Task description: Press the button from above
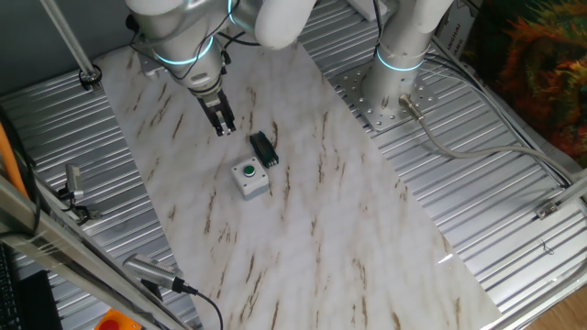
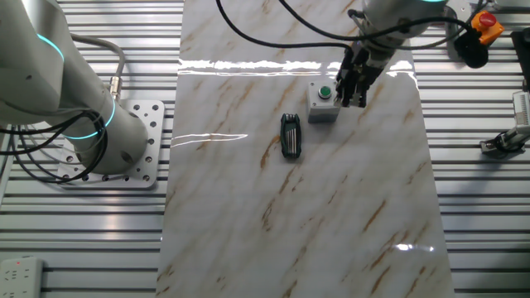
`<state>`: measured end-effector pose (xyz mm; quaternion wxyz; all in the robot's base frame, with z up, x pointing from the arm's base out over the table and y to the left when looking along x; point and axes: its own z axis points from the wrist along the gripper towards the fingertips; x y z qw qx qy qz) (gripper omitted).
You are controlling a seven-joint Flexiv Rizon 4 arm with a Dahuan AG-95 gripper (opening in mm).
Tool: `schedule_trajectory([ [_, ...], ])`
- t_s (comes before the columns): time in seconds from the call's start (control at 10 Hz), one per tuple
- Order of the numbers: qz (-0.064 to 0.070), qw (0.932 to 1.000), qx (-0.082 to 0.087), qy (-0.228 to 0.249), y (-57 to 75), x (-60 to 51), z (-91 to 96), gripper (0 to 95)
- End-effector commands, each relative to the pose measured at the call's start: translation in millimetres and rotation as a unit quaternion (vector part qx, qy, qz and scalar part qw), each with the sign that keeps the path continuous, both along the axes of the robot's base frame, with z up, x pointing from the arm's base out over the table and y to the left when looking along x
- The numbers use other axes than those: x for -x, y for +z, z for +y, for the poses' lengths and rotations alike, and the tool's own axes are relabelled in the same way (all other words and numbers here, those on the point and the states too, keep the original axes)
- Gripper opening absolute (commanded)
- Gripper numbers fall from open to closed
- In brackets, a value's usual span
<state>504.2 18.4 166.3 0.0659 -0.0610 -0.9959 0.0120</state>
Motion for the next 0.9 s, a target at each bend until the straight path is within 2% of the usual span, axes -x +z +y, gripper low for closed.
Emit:
schedule_trajectory([
  [0.1, 0.003, 1.0000, 0.002, -0.001, 1.3, -5.2, 0.7, 0.0],
  [0.3, 0.001, 1.0000, 0.001, -0.003, -5.6, -15.4, 8.9, 0.0],
  [0.4, -0.003, 1.0000, 0.001, -0.007, -14.0, -19.2, 16.9, 0.0],
  [0.5, -0.010, 0.9998, 0.001, -0.015, -30.6, -24.3, 34.6, 0.0],
  [0.7, -0.016, 0.9995, -0.013, -0.024, -40.2, -24.7, 55.2, 0.0],
  [0.8, -0.016, 0.9994, -0.017, -0.027, -41.0, -24.4, 58.6, 0.0],
  [0.9, -0.017, 0.9990, -0.031, -0.027, -41.5, -24.2, 60.5, 0.0],
])
